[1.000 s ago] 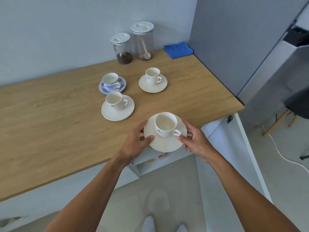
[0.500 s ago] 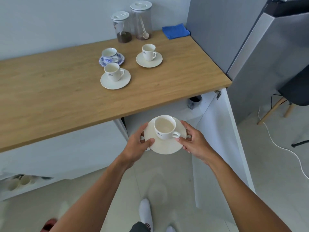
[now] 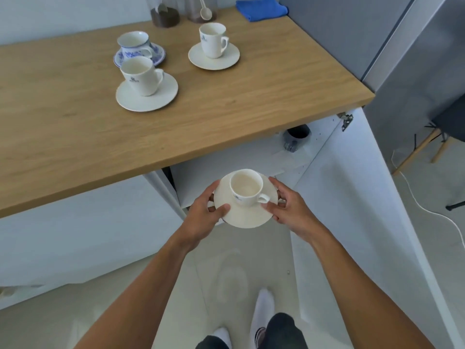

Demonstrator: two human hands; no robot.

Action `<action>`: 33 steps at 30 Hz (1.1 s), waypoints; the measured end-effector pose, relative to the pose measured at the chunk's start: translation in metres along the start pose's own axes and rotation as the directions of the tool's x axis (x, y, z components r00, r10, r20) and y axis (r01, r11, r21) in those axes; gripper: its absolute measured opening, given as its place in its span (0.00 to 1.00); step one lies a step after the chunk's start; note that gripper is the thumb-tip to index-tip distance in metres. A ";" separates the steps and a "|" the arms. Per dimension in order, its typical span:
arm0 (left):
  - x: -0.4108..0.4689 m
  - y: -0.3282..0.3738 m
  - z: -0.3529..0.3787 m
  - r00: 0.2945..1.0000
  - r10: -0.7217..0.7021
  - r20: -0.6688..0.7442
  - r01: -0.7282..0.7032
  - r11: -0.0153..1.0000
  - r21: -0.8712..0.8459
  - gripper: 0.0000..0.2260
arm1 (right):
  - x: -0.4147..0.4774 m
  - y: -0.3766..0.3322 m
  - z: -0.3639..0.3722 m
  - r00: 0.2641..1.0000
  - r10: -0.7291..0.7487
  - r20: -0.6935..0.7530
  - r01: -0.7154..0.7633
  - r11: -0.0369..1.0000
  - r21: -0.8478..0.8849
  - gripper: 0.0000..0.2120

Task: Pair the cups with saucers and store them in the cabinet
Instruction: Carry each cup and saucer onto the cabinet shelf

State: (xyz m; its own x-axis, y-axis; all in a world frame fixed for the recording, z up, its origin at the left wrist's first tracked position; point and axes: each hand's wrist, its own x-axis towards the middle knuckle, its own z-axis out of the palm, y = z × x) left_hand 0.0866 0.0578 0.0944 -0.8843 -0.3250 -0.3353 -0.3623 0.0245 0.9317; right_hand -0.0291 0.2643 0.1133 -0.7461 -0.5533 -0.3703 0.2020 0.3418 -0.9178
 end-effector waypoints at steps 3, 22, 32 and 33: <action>0.045 -0.024 0.004 1.000 0.018 -0.024 -0.018 1.000 -0.006 0.28 | 0.048 0.030 -0.006 1.000 0.016 -0.022 -0.017 1.000 -0.016 0.32; 0.298 -0.135 0.009 0.973 0.213 -0.085 -0.208 0.976 0.069 0.29 | 0.307 0.140 -0.045 0.973 -0.230 -0.010 0.229 0.971 -0.066 0.35; 0.365 -0.116 -0.015 0.963 0.243 -0.117 -0.203 0.939 0.278 0.29 | 0.389 0.129 -0.046 0.962 -0.273 -0.026 0.270 0.960 -0.077 0.36; 0.377 -0.114 -0.019 0.958 0.261 -0.122 -0.215 0.930 0.297 0.30 | 0.399 0.126 -0.046 0.960 -0.280 -0.034 0.276 0.957 -0.084 0.36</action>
State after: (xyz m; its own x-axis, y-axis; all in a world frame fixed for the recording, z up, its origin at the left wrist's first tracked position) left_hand -0.1996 -0.0858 -0.1356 -0.9053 -0.4204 -0.0612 -0.2343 0.3738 0.8974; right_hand -0.3308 0.1218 -0.1431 -0.7939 -0.6008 -0.0938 -0.0660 0.2385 -0.9689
